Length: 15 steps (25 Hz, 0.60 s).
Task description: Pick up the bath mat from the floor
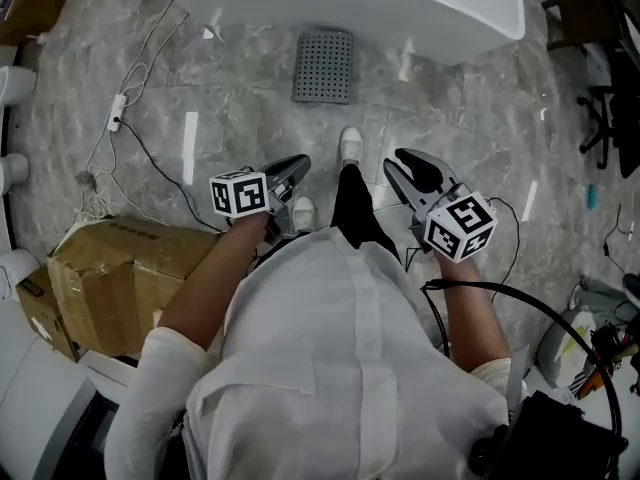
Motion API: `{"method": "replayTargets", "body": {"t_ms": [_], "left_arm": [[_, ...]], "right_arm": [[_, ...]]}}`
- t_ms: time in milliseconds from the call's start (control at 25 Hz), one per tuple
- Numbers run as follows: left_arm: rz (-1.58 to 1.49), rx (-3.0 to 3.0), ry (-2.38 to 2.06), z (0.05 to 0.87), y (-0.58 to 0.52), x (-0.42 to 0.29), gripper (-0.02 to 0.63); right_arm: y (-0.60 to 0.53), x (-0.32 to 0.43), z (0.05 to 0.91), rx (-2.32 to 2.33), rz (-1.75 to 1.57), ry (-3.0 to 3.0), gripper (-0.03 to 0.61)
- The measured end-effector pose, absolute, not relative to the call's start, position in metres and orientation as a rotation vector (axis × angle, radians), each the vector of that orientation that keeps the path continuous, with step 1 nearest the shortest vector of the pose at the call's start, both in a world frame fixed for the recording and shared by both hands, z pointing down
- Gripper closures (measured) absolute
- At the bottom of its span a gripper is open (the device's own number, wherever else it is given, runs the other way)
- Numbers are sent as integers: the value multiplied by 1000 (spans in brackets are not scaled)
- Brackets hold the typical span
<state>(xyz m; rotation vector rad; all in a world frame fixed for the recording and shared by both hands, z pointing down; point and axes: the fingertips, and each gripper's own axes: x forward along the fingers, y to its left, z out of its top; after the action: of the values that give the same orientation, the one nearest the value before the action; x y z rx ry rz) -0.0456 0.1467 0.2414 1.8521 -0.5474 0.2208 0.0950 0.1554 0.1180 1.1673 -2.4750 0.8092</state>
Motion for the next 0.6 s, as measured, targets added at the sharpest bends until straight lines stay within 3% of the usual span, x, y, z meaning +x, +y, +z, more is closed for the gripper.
{"method": "replayTargets", "body": {"t_ms": [200, 600], "left_arm": [[152, 1656, -656, 316, 77, -7, 597], [14, 1334, -801, 546, -16, 23, 503]], "right_arm": [[64, 130, 169, 988, 872, -2473, 469], [-8, 165, 339, 734, 994, -2362, 469]]}}
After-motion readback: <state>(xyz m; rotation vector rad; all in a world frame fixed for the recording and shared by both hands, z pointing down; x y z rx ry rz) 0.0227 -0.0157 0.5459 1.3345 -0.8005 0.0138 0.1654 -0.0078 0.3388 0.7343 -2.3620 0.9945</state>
